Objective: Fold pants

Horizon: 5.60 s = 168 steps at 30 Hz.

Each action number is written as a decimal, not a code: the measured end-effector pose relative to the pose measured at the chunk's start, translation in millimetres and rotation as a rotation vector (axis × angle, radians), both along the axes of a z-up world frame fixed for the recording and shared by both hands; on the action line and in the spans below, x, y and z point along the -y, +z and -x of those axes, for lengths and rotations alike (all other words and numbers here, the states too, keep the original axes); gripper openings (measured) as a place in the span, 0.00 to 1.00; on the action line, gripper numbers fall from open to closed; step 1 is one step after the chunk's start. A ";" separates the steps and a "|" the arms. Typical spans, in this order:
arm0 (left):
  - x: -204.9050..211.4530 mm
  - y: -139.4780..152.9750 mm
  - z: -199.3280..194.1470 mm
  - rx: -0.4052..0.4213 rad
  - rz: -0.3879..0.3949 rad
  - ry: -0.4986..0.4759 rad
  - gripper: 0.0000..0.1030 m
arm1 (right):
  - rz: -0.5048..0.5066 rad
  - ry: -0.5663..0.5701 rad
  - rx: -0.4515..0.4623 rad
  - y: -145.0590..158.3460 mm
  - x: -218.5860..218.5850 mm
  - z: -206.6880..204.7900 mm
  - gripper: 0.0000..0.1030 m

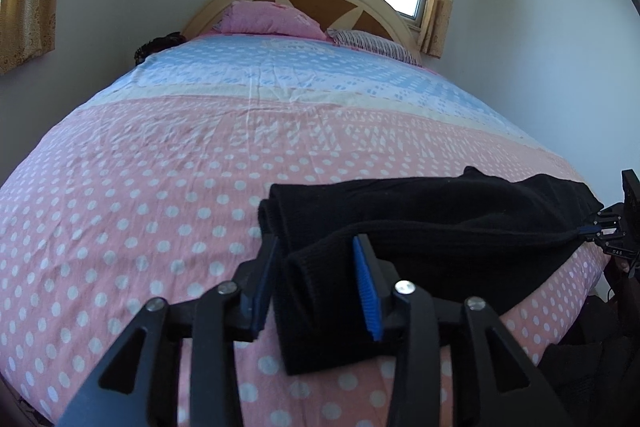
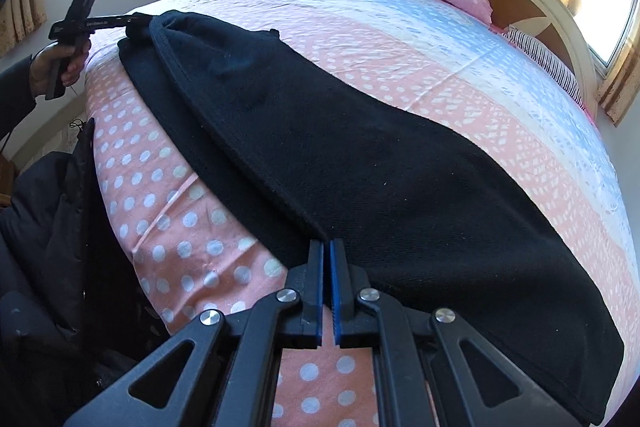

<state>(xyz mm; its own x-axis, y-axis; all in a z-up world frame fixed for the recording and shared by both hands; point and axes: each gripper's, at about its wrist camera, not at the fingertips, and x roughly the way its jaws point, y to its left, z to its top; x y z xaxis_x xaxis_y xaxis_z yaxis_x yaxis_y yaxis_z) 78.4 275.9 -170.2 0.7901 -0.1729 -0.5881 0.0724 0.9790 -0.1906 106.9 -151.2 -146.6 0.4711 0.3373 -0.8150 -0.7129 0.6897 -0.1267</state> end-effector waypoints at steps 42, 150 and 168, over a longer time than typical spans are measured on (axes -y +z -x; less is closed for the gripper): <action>-13.4 25.0 -42.8 -0.113 0.148 0.092 0.08 | -0.041 -0.005 0.010 -2.4 11.2 5.5 0.04; 412.1 4.5 -60.8 -0.143 -0.231 -0.681 0.09 | -0.687 -1.209 -0.033 4.7 384.7 -7.0 0.10; 402.5 5.9 -46.2 -0.155 -0.174 -0.727 0.05 | -0.729 -1.200 -0.008 7.0 403.8 16.7 0.05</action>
<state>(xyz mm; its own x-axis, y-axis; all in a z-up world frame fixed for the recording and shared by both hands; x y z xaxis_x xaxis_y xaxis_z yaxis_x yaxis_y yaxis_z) 124.6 -126.6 -164.3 0.4188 -0.5124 -0.7497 0.6952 0.7120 -0.0983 90.2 -555.0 -139.6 0.7661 0.0806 -0.6376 0.3505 0.7792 0.5196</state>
